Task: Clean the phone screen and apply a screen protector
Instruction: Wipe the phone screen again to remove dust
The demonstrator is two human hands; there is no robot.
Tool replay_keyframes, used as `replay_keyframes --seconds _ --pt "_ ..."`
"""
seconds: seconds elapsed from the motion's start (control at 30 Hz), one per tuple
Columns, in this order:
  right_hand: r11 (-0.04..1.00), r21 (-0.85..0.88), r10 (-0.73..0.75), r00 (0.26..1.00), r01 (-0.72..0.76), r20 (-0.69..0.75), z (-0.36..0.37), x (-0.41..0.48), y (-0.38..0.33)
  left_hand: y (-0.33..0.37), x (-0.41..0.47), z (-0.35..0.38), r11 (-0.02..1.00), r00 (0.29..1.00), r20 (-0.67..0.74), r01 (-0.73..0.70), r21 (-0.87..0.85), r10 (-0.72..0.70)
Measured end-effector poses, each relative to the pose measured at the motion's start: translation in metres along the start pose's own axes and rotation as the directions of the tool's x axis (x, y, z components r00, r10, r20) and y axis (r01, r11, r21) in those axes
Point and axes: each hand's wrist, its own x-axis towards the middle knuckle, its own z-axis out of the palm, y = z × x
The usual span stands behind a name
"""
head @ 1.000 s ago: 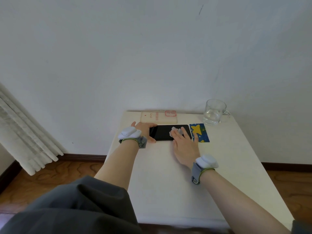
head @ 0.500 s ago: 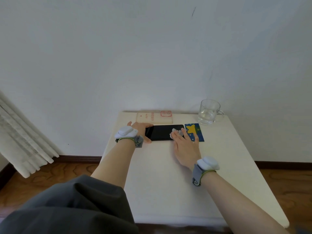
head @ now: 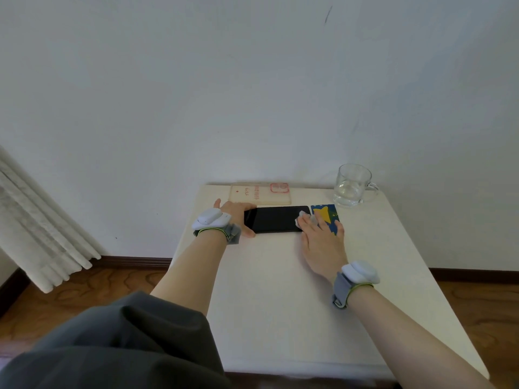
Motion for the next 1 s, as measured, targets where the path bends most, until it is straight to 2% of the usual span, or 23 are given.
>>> replay_keyframes --seconds 0.13,0.27,0.47,0.57,0.7,0.77,0.93,1.0 --pt "0.999 -0.017 -0.03 1.0 0.03 0.003 -0.001 -0.007 0.003 0.001 0.0 0.001 0.999 1.0 -0.005 -0.004 -0.041 0.004" --pt "0.999 -0.016 -0.035 0.999 0.035 0.004 -0.003 -0.007 0.003 0.003 0.001 0.006 0.999 1.0 -0.013 -0.009 0.048 0.01" --pt "0.999 -0.013 -0.03 1.0 0.03 -0.001 -0.003 -0.004 0.0 0.006 0.007 0.019 0.999 0.994 -0.11 -0.032 -0.032 0.028" --pt "0.999 0.019 -0.034 0.999 0.034 -0.022 -0.002 -0.001 -0.005 0.005 0.009 0.02 0.999 0.994 -0.111 -0.024 -0.041 0.019" --pt "0.984 0.06 -0.169 0.986 0.168 0.008 0.002 0.003 -0.033 0.008 0.009 0.019 1.0 0.995 -0.099 0.0 -0.022 -0.002" --pt "0.981 0.04 -0.187 0.982 0.187 0.0 0.001 0.005 -0.034 0.009 0.008 0.018 1.0 0.996 -0.093 0.008 -0.027 -0.01" --pt "0.999 -0.015 0.037 0.999 -0.037 -0.013 -0.004 0.018 -0.001 0.01 0.008 0.016 0.999 0.998 -0.068 -0.003 -0.045 0.0" --pt "0.998 -0.015 0.068 0.997 -0.069 -0.022 -0.002 0.024 -0.004 0.01 0.008 0.016 0.999 0.998 -0.056 -0.005 -0.036 0.003"
